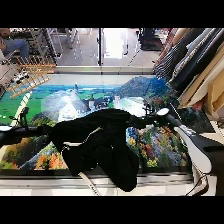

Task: Fold the clothes and pants, and hang the long-sleeved shirts on hangers.

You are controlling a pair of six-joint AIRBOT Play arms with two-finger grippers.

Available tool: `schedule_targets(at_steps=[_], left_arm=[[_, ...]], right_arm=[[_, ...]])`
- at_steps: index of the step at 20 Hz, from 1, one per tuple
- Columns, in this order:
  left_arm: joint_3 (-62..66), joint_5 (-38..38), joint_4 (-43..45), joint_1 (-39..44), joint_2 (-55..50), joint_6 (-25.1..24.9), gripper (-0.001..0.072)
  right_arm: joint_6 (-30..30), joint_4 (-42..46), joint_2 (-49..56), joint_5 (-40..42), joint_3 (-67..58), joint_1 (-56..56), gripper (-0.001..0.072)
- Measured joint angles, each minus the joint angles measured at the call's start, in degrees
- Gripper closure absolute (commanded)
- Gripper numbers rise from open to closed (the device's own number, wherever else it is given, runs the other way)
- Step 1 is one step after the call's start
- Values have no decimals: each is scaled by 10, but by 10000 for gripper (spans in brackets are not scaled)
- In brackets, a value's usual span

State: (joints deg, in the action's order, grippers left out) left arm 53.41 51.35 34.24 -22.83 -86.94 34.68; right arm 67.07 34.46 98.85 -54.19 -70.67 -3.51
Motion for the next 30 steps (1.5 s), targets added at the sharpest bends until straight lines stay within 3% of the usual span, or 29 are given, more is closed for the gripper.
schedule_targets(at_steps=[1,4,7,9,12,17,21,22,23,24,27,30], left_arm=[[0,-2,-2,14,-3,-7,680],[3,5,-1,38,-2,-3,683],[47,58,11,19,41,27,683],[110,97,28,-18,89,73,682],[229,166,36,-95,168,152,682],[376,268,38,-232,269,246,681],[406,290,43,-263,275,269,682],[408,288,45,-260,262,272,682],[408,285,50,-253,246,274,682],[407,281,52,-244,227,276,682],[400,279,64,-212,160,281,682],[397,272,100,-201,109,290,681]], right_arm=[[8,3,8,14,-10,-12,667],[51,61,17,17,-52,-32,668],[97,229,-15,-86,-128,-28,667],[117,354,-73,-165,-187,-16,667],[119,438,-190,-261,-253,-7,667],[57,459,-371,-360,-295,-52,669],[-50,464,-388,-328,-302,-81,666],[-78,464,-367,-309,-302,-84,515],[-97,463,-339,-289,-303,-86,222],[-108,456,-301,-268,-303,-87,162],[-87,396,-183,-225,-303,-86,210],[-41,362,-114,-246,-266,-34,229]])
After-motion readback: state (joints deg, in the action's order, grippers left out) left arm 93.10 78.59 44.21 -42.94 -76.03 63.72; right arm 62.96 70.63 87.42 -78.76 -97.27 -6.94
